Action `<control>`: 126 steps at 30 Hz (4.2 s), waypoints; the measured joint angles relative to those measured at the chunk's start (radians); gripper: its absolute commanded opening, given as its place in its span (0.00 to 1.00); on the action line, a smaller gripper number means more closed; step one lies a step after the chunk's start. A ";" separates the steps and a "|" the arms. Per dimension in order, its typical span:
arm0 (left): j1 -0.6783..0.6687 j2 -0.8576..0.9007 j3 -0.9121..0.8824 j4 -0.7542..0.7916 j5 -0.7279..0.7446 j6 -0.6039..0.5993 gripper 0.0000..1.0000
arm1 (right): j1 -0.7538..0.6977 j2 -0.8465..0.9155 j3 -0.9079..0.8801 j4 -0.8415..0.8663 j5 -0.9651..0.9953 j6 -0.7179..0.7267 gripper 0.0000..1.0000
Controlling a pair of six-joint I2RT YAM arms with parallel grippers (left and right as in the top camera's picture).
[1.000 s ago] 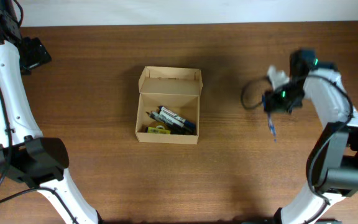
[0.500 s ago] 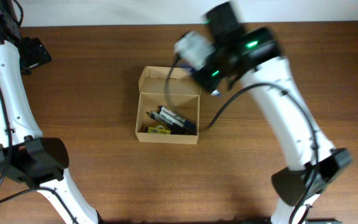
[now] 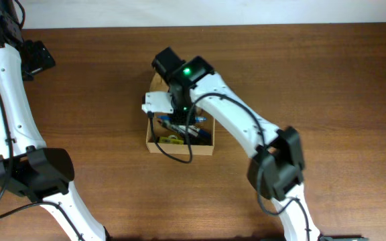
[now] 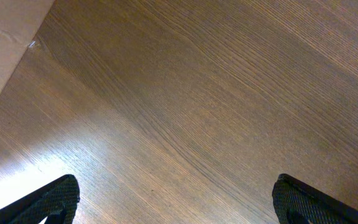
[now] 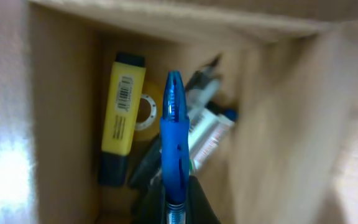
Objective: Pack container
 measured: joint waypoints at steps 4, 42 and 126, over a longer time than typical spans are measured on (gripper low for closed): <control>0.000 0.000 0.000 0.000 0.000 0.000 1.00 | 0.000 0.069 0.000 0.034 -0.015 0.017 0.04; 0.000 0.000 0.000 0.030 0.065 0.000 1.00 | -0.038 0.083 -0.058 0.091 -0.071 0.194 0.59; -0.279 0.603 0.399 -0.103 1.427 0.345 0.02 | -0.537 0.050 -0.598 1.770 -1.187 1.803 0.04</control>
